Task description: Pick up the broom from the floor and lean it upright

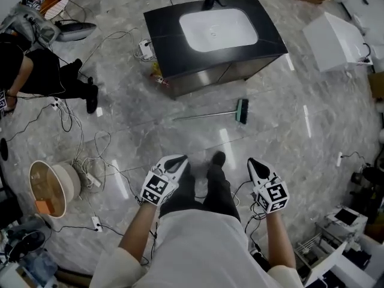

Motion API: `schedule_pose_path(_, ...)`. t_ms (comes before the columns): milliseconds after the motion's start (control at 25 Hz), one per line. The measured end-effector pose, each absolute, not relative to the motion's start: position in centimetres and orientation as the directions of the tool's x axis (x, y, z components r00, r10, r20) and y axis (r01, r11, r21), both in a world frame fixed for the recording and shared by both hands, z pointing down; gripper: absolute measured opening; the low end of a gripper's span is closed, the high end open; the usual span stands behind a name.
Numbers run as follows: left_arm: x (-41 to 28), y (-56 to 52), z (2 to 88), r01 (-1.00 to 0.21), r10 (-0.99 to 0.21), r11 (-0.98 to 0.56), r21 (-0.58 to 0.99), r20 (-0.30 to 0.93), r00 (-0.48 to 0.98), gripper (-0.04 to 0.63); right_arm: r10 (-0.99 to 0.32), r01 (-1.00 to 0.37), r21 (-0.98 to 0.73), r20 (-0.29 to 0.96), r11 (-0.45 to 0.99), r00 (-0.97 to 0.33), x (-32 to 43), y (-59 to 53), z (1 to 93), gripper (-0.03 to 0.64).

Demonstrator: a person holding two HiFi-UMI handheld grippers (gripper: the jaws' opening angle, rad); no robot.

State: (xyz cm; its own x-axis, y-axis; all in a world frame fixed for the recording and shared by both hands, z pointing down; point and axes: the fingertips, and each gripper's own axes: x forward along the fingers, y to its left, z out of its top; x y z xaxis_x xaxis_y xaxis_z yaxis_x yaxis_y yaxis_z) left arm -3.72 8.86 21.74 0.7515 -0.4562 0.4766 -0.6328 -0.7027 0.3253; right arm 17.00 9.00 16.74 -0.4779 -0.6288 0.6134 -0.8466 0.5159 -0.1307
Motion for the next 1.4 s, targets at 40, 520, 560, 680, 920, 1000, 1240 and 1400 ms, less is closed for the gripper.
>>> schedule_pose_path(40, -3.6, 8.4, 22.3, -0.638, -0.461, -0.698, 0.326, 0.478, 0.748, 0.011, -0.617, -0.839, -0.131, 0.619, 0.529, -0.486, 17.0, 8.3, 17.4, 0.002)
schedule_pose_path(520, -0.4, 2.3, 30.1, -0.763, -0.567, -0.568, 0.308, 0.525, 0.634, 0.011, -0.366, -0.621, -0.159, 0.687, 0.767, -0.627, 17.2, -1.2, 27.6, 0.002)
schedule_pose_path(560, 0.0, 2.2, 31.0, -0.773, -0.572, -0.556, 0.306, 0.534, 0.623, 0.011, -0.34, -0.598, -0.165, 0.692, 0.784, -0.637, 17.3, -1.5, 28.8, 0.002)
schedule_pose_path(680, 0.8, 1.4, 34.2, -0.8, -0.588, -0.516, 0.306, 0.552, 0.591, 0.011, -0.268, -0.544, -0.204, 0.699, 0.814, -0.664, 16.9, -2.8, 32.5, 0.002)
schedule_pose_path(920, 0.5, 0.5, 41.1, -0.851, -0.636, -0.418, 0.316, 0.567, 0.523, 0.011, -0.13, -0.415, -0.255, 0.7, 0.873, -0.702, 13.7, -3.6, 40.9, 0.002)
schedule_pose_path(1000, 0.2, 0.3, 43.2, -0.863, -0.651, -0.39, 0.32, 0.568, 0.504, 0.011, -0.093, -0.375, -0.257, 0.705, 0.891, -0.703, 12.6, -3.9, 43.1, 0.002)
schedule_pose_path(1240, -0.3, -0.3, 50.1, -0.883, -0.68, -0.324, 0.34, 0.565, 0.467, 0.011, -0.004, -0.276, -0.253, 0.731, 0.927, -0.682, 10.6, -5.0, 50.6, 0.002)
schedule_pose_path(1400, -0.5, -0.4, 55.6, -0.882, -0.678, -0.309, 0.355, 0.569, 0.466, 0.011, 0.038, -0.212, -0.233, 0.752, 0.949, -0.658, 8.6, -4.9, 56.9, 0.002)
